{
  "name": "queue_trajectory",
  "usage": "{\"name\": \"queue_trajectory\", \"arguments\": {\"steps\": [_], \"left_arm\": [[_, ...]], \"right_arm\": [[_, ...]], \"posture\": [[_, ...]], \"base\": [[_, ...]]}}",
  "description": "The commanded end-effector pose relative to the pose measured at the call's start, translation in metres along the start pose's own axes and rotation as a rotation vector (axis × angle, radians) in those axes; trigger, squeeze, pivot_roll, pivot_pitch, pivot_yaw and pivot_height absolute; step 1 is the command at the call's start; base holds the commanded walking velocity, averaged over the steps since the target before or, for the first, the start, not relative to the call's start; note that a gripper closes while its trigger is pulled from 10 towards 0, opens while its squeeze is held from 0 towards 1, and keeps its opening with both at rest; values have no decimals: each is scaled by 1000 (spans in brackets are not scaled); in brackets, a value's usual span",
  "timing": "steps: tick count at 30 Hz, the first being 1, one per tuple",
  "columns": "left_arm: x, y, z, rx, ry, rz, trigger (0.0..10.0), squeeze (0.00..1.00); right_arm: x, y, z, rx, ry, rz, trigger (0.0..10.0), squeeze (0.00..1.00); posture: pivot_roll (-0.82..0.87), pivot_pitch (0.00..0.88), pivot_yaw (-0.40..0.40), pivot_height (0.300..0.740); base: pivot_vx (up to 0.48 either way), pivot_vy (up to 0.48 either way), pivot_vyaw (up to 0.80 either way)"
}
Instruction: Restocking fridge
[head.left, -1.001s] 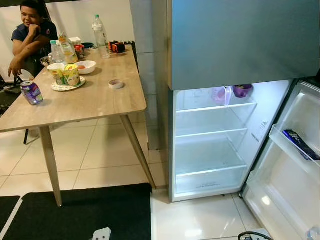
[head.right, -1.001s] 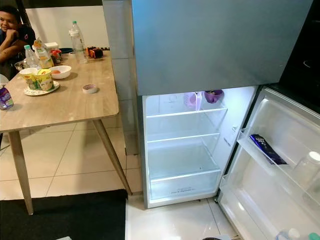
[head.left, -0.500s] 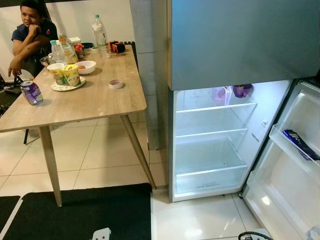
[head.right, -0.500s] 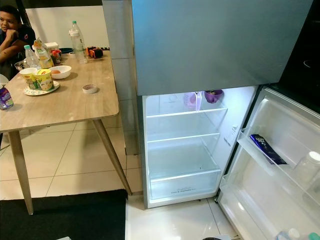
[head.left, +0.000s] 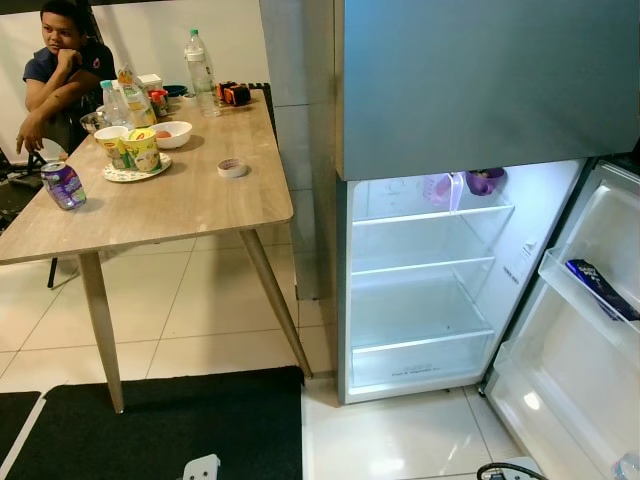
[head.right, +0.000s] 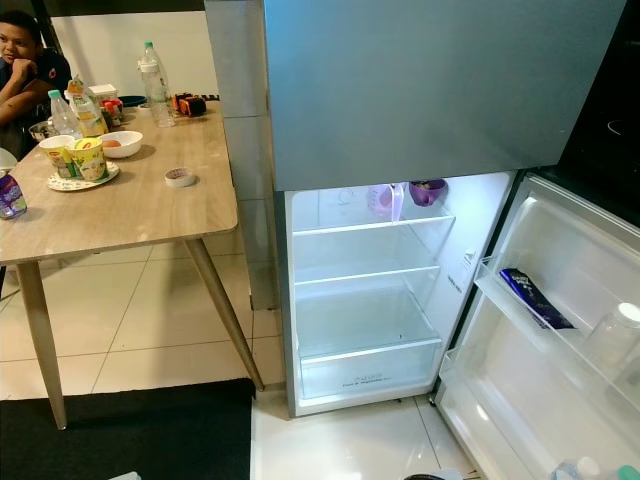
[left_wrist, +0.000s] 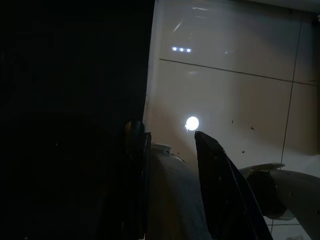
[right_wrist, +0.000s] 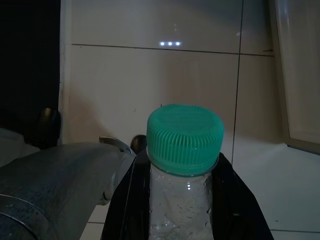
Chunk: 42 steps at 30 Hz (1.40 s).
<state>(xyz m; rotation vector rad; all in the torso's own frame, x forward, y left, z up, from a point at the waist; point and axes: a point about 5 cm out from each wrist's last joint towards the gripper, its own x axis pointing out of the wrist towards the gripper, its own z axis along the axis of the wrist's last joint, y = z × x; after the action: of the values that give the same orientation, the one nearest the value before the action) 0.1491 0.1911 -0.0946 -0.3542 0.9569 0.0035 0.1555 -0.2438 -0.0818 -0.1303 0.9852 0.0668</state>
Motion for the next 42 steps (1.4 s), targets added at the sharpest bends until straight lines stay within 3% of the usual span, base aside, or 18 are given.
{"name": "queue_trajectory", "arguments": {"steps": [1,21,42], "left_arm": [[1,-2,-2,30,16,-4,10000,0],[-1,-2,-12,32,43,5,10000,0],[-2,1,-11,33,42,17,10000,0]], "right_arm": [[0,-2,3,-2,-7,-8,10000,0],[-1,-8,4,0,-8,-22,10000,0],[0,-3,3,-1,-12,-5,10000,0]], "posture": [[-87,0,0,734],[-84,0,-12,734],[-94,0,-5,734]], "base": [[0,0,0],[0,0,0],[0,0,0]]}}
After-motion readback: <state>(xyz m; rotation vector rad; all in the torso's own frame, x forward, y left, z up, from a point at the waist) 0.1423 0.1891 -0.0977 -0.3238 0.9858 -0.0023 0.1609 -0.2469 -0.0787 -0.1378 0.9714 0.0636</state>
